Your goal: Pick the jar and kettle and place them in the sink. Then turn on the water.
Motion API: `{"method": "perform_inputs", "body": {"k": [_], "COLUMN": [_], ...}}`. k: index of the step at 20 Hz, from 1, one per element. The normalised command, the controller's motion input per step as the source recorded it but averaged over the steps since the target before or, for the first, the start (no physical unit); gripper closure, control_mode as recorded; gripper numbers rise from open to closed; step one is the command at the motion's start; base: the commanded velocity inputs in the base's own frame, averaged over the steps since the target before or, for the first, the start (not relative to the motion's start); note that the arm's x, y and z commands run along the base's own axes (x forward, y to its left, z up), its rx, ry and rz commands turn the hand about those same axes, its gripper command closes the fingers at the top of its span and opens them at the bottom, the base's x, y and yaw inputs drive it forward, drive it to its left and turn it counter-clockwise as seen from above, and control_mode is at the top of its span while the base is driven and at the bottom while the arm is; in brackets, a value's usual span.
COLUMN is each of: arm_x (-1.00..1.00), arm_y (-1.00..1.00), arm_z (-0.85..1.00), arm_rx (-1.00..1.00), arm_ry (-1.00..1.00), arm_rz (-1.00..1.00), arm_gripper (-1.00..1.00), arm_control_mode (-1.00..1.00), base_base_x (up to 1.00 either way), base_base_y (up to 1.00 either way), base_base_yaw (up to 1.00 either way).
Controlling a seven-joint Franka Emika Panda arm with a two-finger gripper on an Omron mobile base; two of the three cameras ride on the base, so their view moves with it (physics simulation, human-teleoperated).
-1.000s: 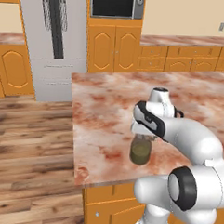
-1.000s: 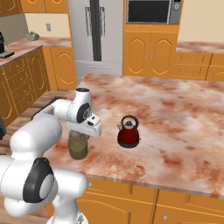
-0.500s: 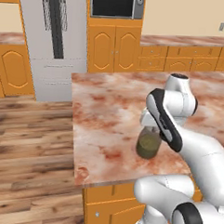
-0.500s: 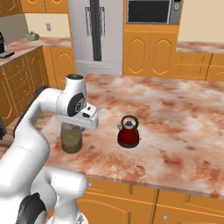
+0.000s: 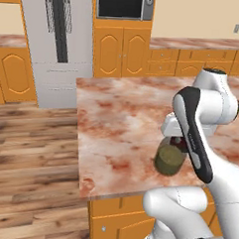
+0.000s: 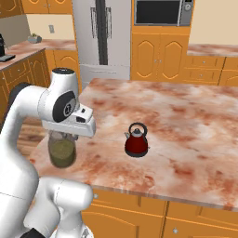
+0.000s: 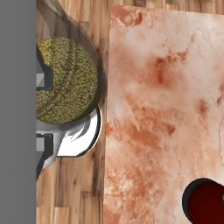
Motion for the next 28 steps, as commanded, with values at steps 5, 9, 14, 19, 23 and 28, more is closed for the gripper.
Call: {"method": "perform_inputs", "body": {"k": [5,9,14,19,23,28], "arm_x": [-0.37,-0.03,0.00,0.00,0.00,-0.11], "arm_y": [0.11,0.08,0.00,0.00,0.00,0.55], "arm_z": [0.27,0.00,0.00,0.00,0.00,-0.13], "arm_rx": [-0.10,-0.10,0.00,0.00,0.00,0.02], "arm_ry": [0.01,0.04,0.00,0.00,0.00,0.17], "arm_rz": [0.01,-0.01,0.00,0.00,0.00,0.40], "arm_gripper": [1.00,1.00,1.00,1.00,1.00,1.00], "arm_control_mode": [-1.00,-1.00,-1.00,-1.00,-1.00,-1.00], "base_base_x": [0.00,0.00,0.00,0.00,0.00,0.00], "base_base_y": [0.00,0.00,0.00,0.00,0.00,0.00], "base_base_yaw": [0.00,0.00,0.00,0.00,0.00,0.00]}}
